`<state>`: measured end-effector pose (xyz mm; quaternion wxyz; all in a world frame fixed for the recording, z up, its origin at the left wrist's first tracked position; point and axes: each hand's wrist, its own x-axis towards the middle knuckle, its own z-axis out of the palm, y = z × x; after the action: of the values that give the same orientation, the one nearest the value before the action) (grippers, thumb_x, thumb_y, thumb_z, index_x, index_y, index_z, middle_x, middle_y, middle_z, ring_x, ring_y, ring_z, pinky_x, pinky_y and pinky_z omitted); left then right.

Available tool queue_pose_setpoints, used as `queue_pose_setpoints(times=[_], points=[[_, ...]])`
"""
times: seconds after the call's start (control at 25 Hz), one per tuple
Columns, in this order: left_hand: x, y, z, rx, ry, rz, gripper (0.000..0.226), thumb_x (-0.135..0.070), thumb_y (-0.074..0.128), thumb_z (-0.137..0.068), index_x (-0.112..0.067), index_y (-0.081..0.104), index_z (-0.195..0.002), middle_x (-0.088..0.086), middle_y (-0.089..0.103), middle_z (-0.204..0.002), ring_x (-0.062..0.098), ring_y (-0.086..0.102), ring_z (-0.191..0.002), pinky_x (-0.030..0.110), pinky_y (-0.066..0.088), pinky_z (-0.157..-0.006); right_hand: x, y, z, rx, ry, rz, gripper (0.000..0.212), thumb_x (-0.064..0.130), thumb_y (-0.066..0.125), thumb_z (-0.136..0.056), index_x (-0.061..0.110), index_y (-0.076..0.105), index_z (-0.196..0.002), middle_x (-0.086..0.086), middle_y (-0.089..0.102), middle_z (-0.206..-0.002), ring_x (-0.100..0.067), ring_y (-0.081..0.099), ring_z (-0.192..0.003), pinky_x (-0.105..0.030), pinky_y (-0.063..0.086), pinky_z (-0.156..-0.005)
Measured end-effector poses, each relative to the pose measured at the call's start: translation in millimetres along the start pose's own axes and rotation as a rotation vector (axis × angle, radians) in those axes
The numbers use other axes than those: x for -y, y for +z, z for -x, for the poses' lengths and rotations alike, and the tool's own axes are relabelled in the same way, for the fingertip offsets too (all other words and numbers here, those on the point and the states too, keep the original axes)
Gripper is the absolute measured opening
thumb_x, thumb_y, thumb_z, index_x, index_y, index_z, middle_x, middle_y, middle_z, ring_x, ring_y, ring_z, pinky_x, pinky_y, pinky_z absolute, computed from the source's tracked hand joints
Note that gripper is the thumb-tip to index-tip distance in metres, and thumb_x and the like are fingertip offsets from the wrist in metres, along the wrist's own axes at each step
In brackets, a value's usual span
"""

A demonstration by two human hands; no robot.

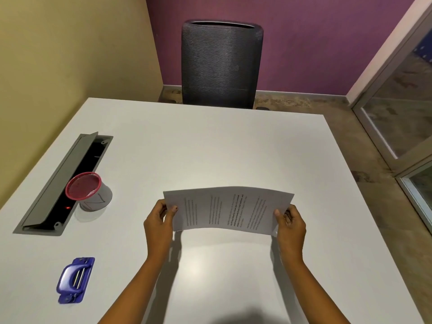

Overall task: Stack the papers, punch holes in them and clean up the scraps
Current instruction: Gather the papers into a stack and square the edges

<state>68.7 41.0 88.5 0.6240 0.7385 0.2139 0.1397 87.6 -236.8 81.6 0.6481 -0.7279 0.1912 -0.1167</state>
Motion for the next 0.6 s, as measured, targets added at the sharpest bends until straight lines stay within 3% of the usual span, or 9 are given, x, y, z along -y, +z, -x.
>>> queue_pose_setpoints(times=[0.2, 0.6], points=[[-4.2, -1.7, -4.5, -0.026, 0.015, -0.009, 0.026, -0.007, 0.058, -0.093, -0.03, 0.06, -0.081, -0.01, 0.068, -0.085, -0.008, 0.061, -0.076, 0.004, 0.046, -0.065, 3.9, -0.2, -1.9, -0.013, -0.008, -0.014, 0.025, 0.006, 0.056, -0.094, 0.029, 0.061, -0.084, 0.011, 0.069, -0.091, 0.008, 0.062, -0.075, -0.006, 0.048, -0.063], [-2.0, -4.7, -2.8, 0.032, 0.004, -0.048, 0.023, -0.009, 0.063, -0.091, -0.032, 0.064, -0.088, -0.011, 0.072, -0.091, -0.003, 0.065, -0.083, 0.006, 0.05, -0.069, -0.7, 0.1, 0.7, -0.003, 0.017, -0.006, 0.017, 0.008, 0.057, -0.094, 0.023, 0.061, -0.088, 0.007, 0.069, -0.092, 0.008, 0.062, -0.075, -0.006, 0.048, -0.061]])
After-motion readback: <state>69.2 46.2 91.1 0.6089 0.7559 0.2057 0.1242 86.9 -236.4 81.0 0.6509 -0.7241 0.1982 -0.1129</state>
